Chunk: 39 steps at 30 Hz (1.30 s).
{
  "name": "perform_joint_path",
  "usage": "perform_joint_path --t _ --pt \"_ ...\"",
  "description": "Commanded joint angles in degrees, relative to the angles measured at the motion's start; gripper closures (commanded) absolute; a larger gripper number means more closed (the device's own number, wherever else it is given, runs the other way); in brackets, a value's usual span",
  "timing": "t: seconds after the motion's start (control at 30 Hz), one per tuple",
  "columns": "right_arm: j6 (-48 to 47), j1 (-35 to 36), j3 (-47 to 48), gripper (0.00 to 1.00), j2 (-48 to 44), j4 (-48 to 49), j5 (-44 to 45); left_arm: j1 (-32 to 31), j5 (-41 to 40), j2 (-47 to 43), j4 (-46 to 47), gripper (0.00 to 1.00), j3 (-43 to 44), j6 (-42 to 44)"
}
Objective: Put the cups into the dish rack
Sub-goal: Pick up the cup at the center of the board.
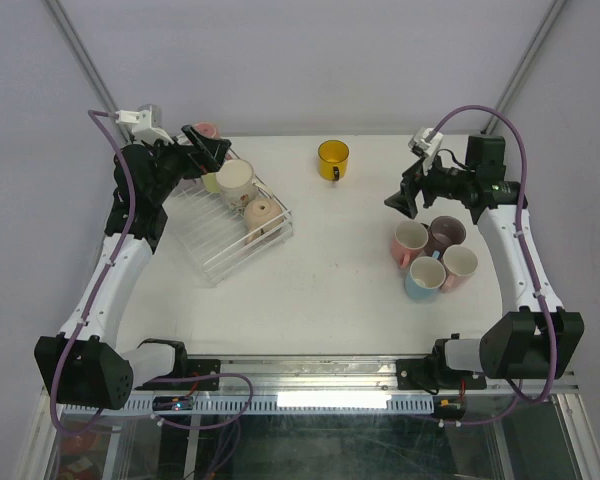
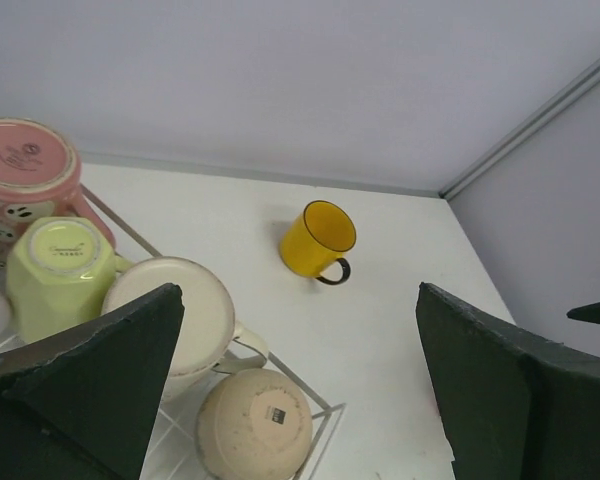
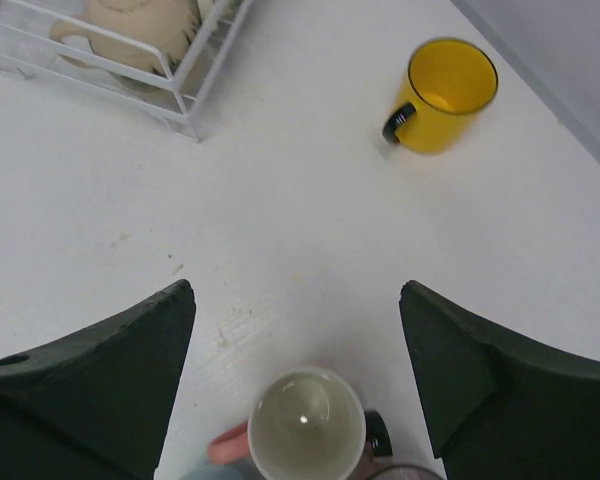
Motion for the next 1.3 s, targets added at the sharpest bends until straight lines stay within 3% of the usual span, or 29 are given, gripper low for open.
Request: perform_joint_path --t 0.0,0.17,0.5,0.67,0.9,1.07,1.27 --pt "-7.2 -5.0 1.1 0.14 -2.7 -12.6 6.4 0.2 4.3 -0.3 9.6 0.01 -2.3 -7.7" --pt "-10.0 -8.8 2.8 0.14 -0.4 -19.7 13.9 0.2 4.7 -0.6 13.3 0.01 -5.2 -12.4" --pt "-12.2 -6.1 6.8 0.25 11.1 -21.3 23.2 0.2 5.1 -0.6 14.0 0.01 -6.6 -18.0" --pt "-11.1 -4.2 10.5 0.36 18.1 -23.1 27.4 0.1 5.2 -0.7 14.0 0.02 -7.3 -21.0" --pt "-10.8 -2.9 8.2 0.47 20.5 -20.4 29.2 0.2 4.3 -2.5 14.0 0.03 -9.2 -21.1" --pt "-10.0 -1.7 5.9 0.66 21.0 -15.5 29.5 0.1 5.2 -1.8 14.2 0.06 -9.1 -23.1" --pt "-10.6 -1.7 4.8 0.79 21.5 -13.4 25.8 0.2 7.3 0.6 13.7 0.11 -6.5 -25.4"
